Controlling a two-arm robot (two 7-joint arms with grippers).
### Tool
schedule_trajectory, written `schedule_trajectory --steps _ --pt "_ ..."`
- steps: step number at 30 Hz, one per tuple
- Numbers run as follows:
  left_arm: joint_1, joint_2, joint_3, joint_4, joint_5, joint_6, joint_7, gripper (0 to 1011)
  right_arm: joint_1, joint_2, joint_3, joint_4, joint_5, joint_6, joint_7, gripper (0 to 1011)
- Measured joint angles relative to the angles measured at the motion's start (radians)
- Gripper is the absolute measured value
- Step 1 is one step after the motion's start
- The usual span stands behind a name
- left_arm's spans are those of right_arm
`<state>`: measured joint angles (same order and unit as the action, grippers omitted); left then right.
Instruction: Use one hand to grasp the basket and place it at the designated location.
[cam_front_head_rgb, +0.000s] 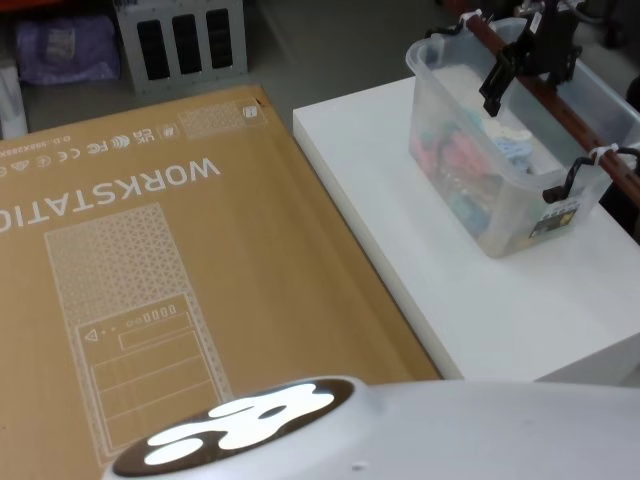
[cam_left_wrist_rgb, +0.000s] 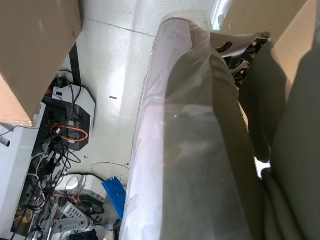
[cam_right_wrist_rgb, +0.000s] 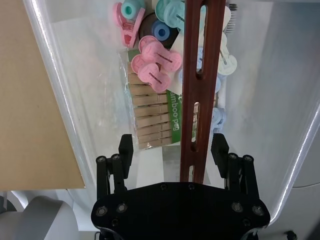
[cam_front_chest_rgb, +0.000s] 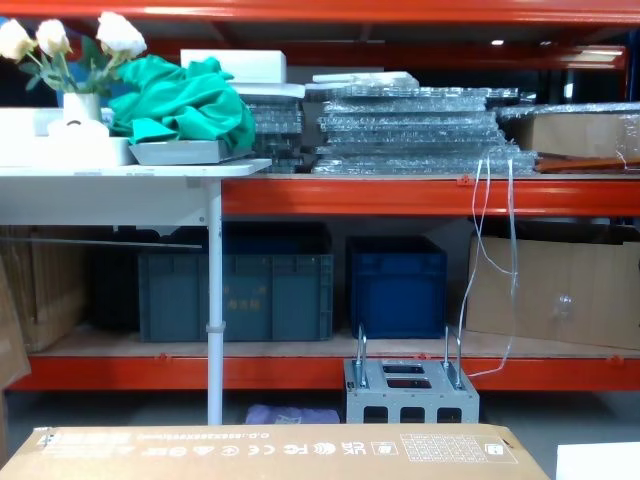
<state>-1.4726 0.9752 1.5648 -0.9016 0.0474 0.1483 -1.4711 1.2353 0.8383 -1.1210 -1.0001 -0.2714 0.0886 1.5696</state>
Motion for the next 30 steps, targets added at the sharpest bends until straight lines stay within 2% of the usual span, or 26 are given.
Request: schedule_trajectory --steps 6,8,18,24,30 --pt "0.000 0.000 0.000 0.000 0.000 0.000 0.000 0 0.000 0.001 0.000 -0.001 0.000 0.001 0.000 856" --pt "0.000 0.000 0.000 0.000 0.000 0.000 0.000 0 0.000 0.001 0.001 -0.001 0.000 0.001 -0.001 762" --pt "0.000 0.000 0.000 0.000 0.000 0.000 0.000 0 0.000 0.001 0.001 -0.002 -0.002 0.002 -0.001 467" --pt "0.000 0.000 0.000 0.000 0.000 0.000 0.000 0 0.000 0.001 0.001 -0.002 -0.001 0.003 -0.002 247" --pt "0.000 0.000 0.000 0.000 0.000 0.000 0.000 0 0.000 0.001 0.001 -0.002 -0.001 0.003 -0.002 237"
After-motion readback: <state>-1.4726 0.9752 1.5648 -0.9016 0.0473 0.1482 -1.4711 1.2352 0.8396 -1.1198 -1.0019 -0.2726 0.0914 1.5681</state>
